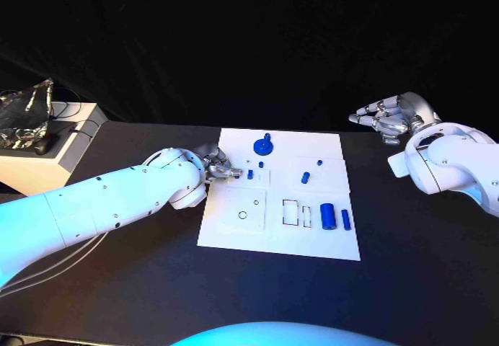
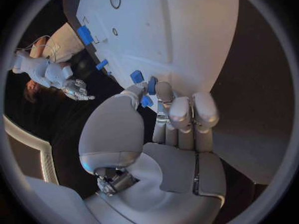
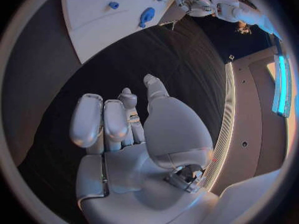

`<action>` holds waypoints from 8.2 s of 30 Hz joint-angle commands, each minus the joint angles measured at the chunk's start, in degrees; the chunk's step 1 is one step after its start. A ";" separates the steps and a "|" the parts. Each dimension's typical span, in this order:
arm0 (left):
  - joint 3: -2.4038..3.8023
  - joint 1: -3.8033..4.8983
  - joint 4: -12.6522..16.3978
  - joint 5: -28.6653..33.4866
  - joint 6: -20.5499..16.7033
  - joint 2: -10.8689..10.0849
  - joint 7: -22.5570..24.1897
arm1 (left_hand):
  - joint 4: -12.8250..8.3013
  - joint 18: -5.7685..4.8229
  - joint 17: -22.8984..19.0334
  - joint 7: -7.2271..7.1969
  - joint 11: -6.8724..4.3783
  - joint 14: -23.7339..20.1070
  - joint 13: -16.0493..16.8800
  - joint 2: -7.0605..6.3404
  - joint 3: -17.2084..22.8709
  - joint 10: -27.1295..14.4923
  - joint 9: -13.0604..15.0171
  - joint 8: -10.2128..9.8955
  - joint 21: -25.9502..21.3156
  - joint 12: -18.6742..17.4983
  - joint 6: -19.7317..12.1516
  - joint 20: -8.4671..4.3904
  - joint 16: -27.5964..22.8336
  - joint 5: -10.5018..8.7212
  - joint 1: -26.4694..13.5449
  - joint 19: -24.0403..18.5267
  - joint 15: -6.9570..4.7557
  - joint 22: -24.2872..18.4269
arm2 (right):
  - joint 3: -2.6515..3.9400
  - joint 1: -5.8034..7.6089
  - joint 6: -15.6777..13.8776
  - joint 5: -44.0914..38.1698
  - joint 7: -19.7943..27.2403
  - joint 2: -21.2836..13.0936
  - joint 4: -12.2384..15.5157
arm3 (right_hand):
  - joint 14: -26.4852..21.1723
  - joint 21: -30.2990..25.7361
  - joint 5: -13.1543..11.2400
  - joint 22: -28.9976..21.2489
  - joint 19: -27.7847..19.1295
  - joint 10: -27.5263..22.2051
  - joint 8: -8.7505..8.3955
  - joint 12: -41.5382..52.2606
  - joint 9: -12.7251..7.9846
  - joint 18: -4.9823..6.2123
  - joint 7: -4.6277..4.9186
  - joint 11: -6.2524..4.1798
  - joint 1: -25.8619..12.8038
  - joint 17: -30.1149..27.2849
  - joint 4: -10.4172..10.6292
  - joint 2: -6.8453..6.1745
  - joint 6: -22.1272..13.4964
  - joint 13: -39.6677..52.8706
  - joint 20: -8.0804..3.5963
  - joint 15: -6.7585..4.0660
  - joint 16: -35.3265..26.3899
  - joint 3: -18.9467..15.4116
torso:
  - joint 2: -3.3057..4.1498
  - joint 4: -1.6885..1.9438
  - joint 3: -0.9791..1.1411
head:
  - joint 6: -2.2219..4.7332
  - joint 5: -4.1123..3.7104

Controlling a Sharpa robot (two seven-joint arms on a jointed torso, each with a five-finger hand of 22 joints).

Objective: Assemble the parts on the task board

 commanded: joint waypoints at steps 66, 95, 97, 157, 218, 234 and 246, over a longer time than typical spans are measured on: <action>1.06 -0.72 1.11 0.55 2.05 -0.47 -0.51 | 4.93 -0.65 0.02 0.46 0.38 0.19 0.02 4.15 -24.64 -0.58 1.10 1.97 0.07 1.05 -0.28 0.15 0.41 -0.46 3.33 0.20 -0.06 5.22 | 0.02 -0.02 -0.13 -0.59 0.53 -0.13 0.08 | 0.05 -0.35 0.22 8.59 2.26 -0.22 -0.35 -0.37 -0.09 0.28 0.43 -0.02 0.09 -0.07 -0.19 0.24 0.11 0.02 -0.41 -0.16 -0.33 -0.09 | 0.00 0.04 -0.06 | 0.07 0.02; 1.28 -0.72 0.69 2.66 1.55 -0.28 -0.07 | 6.80 -0.63 -0.28 0.50 0.43 0.12 -0.19 7.21 -18.66 -0.95 1.07 2.22 -0.43 1.13 -1.25 0.03 0.05 0.46 0.21 0.00 -0.07 5.08 | 0.02 -0.02 -0.10 -0.64 0.45 -0.24 0.02 | 0.05 -0.41 0.26 8.58 2.27 -0.21 -0.36 -0.36 -0.11 0.29 0.43 -0.02 0.13 -0.10 -0.30 0.27 0.07 0.01 -0.41 -0.16 -0.37 -0.05 | -0.01 0.00 0.00 | 0.13 0.09; 1.28 -0.72 0.70 2.84 1.60 -0.26 -0.06 | 6.94 -0.63 -0.28 0.51 0.42 0.13 -0.19 7.32 -18.58 -0.96 1.04 2.20 -0.42 1.12 -1.26 0.02 0.03 0.48 -0.24 0.01 -0.06 5.09 | 0.02 -0.02 -0.09 -0.65 0.44 -0.24 0.02 | 0.05 -0.41 0.26 8.58 2.27 -0.21 -0.36 -0.36 -0.11 0.29 0.43 -0.02 0.13 -0.10 -0.30 0.27 0.07 0.01 -0.41 -0.16 -0.37 -0.05 | -0.01 0.02 -0.01 | 0.12 0.09; 1.76 -0.61 0.70 1.07 3.24 -0.19 -0.77 | -7.44 -0.22 0.90 2.03 1.01 0.37 -2.17 5.83 8.86 -1.85 -3.83 -1.96 0.70 3.75 -2.02 1.02 1.55 -1.13 1.10 0.29 0.51 5.98 | 0.01 -0.06 0.00 -0.67 0.44 -0.26 0.03 | 0.05 -0.40 0.54 8.57 2.26 -0.08 -0.36 -0.28 -0.11 0.28 0.39 -0.06 -0.04 -0.17 -0.17 0.33 0.21 0.10 -0.43 -0.19 -0.41 -0.04 | 0.09 -0.08 0.03 | 0.51 0.20; 1.90 0.58 -0.17 -2.64 10.65 1.12 -6.06 | 0.80 -0.90 -0.55 -0.09 -0.14 0.22 -1.05 4.54 -2.82 -1.50 10.25 -0.98 0.79 6.03 -0.60 -0.12 3.09 -0.51 -2.92 0.65 -0.33 5.49 | 0.01 -0.06 -0.15 -0.67 0.56 -0.34 0.03 | 0.04 -0.45 1.16 8.57 2.26 -0.09 -0.36 -0.35 -0.14 0.28 0.38 -0.07 -0.03 -0.28 -0.11 0.27 0.23 0.09 -0.44 -0.21 -0.51 -0.04 | 0.03 0.04 -0.04 | 0.72 0.33; 1.92 0.57 0.09 -2.26 9.76 0.89 -5.23 | -9.91 -0.70 -0.81 0.52 0.00 0.19 -1.65 5.05 20.54 -1.46 11.89 0.32 1.07 6.01 -1.90 0.17 3.00 -0.80 -9.56 0.63 -0.26 5.66 | 0.01 -0.07 -0.08 -0.67 0.63 -0.33 0.05 | 0.04 -0.45 1.16 8.57 2.26 -0.09 -0.36 -0.35 -0.14 0.28 0.38 -0.07 -0.03 -0.28 -0.11 0.27 0.23 0.09 -0.44 -0.21 -0.51 -0.04 | 0.01 0.03 -0.05 | 0.54 0.38; 1.92 0.56 0.78 -2.14 7.57 0.62 -4.03 | -11.50 -0.66 -0.76 0.59 0.07 0.21 -1.80 6.08 22.13 -1.47 12.02 0.47 1.25 6.09 -1.94 0.24 3.15 -0.85 -10.44 0.63 -0.14 5.75 | 0.01 -0.07 -0.08 -0.67 0.64 -0.37 0.08 | 0.04 -0.45 1.16 8.57 2.26 -0.09 -0.36 -0.35 -0.14 0.28 0.38 -0.07 -0.03 -0.28 -0.11 0.27 0.23 0.09 -0.44 -0.21 -0.51 -0.04 | 0.05 -0.02 -0.01 | 0.47 0.38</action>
